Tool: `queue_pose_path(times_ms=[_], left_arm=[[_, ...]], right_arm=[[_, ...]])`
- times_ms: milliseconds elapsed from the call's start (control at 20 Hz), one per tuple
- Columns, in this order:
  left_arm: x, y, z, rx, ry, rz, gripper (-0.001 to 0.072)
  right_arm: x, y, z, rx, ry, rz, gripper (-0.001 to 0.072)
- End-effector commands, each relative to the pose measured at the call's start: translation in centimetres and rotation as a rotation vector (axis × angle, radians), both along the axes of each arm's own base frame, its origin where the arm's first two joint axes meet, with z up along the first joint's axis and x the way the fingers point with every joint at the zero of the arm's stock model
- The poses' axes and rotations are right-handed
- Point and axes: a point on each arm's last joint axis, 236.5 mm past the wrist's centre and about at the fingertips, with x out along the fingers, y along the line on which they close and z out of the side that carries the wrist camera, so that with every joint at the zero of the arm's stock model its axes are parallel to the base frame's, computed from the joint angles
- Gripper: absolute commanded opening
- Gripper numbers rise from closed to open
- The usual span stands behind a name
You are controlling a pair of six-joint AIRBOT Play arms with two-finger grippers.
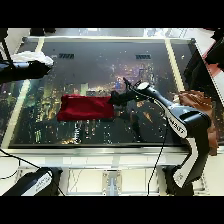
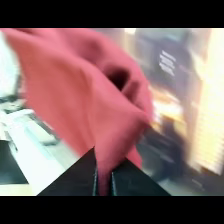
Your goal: Fold the shirts.
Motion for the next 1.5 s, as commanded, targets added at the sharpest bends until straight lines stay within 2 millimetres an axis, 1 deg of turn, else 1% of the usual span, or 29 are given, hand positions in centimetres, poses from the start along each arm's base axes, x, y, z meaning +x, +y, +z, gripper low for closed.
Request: queue_pose_path(times_ms=[0,50,100,150,200,250,300,400,450,550,600,650,700,800,850,900,950,1050,1100,1250,1300,1400,1450], left_arm=[[-0.1,0.0,-0.1,0.003,0.002,-0.002,0.0017],[-0.1,0.0,-0.1,0.002,0.002,-0.002,0.0017],[-0.1,0.0,0.0,0.002,0.002,-0.002,0.0017],[-0.1,0.0,0.0,0.002,0.002,-0.002,0.0017],[-0.1,0.0,0.0,0.002,0.002,-0.002,0.0017],[-0.1,0.0,0.0,0.002,0.002,-0.002,0.0017],[-0.1,0.0,0.0,0.002,0.002,-0.002,0.0017],[0.0,0.0,0.0,0.002,0.001,-0.002,0.0017],[0.0,0.0,0.0,0.002,0.001,-0.002,0.0017],[0.0,0.0,0.0,0.002,0.001,-0.002,0.0018],[0.0,0.0,0.0,0.002,0.001,-0.002,0.0017],[0.0,0.0,0.0,0.002,0.001,-0.002,0.0018],[0.0,0.0,0.0,0.002,0.002,-0.001,0.0018],[0.0,0.0,0.0,0.001,0.001,-0.002,0.0017],[0.0,0.0,0.0,0.001,0.001,-0.002,0.0017],[-0.1,0.0,0.0,0.001,0.002,-0.002,0.0018],[-0.1,0.0,0.0,0.001,0.002,-0.002,0.0017],[-0.1,0.0,0.0,0.001,0.002,-0.002,0.0017],[-0.1,0.0,0.0,0.001,0.002,-0.002,0.0017],[-0.1,0.0,0.0,0.001,0.002,-0.002,0.0017],[-0.1,0.0,0.0,0.001,0.002,-0.002,0.0017],[-0.1,0.0,0.0,0.002,0.002,-0.002,0.0017],[-0.1,0.0,0.0,0.002,0.001,-0.002,0.0017]], right_arm=[[4.4,-2.8,6.6,0.022,-0.174,-0.058,0.0012],[6.3,-5.3,9.3,0.011,-0.232,-0.110,0.0012],[7.8,-8.4,11.5,-0.016,-0.282,-0.165,0.0011],[9.1,-12.3,13.7,-0.054,-0.321,-0.235,0.0011],[9.9,-16.3,15.4,-0.093,-0.346,-0.310,0.0011],[10.0,-20.6,17.1,-0.136,-0.367,-0.379,0.0011],[9.6,-24.3,18.5,-0.177,-0.381,-0.429,0.0011],[7.6,-31.5,20.6,-0.267,-0.384,-0.514,0.0011],[6.3,-35.1,21.4,-0.316,-0.373,-0.567,0.0012],[3.1,-41.3,23.1,-0.394,-0.361,-0.663,0.0011],[1.0,-43.6,23.9,-0.412,-0.344,-0.698,0.0011],[-1.1,-44.9,24.5,-0.424,-0.320,-0.709,0.0011],[-3.2,-45.7,24.9,-0.439,-0.294,-0.705,0.0011],[-7.9,-45.8,25.2,-0.492,-0.236,-0.652,0.0012],[-10.2,-45.8,25.0,-0.529,-0.193,-0.630,0.0011],[-11.9,-46.2,24.7,-0.571,-0.158,-0.640,0.0012],[-13.1,-46.6,24.3,-0.604,-0.137,-0.660,0.0012],[-16.5,-47.2,22.4,-0.662,-0.028,-0.679,0.0012],[-18.2,-47.8,21.4,-0.698,0.026,-0.698,0.0012],[-24.0,-50.0,17.2,-0.790,0.240,-0.764,0.0012],[-26.0,-50.3,15.6,-0.803,0.327,-0.785,0.0012],[-29.1,-49.8,13.3,-0.801,0.450,-0.779,0.0016],[-30.1,-49.2,12.8,-0.785,0.494,-0.770,0.0121]])
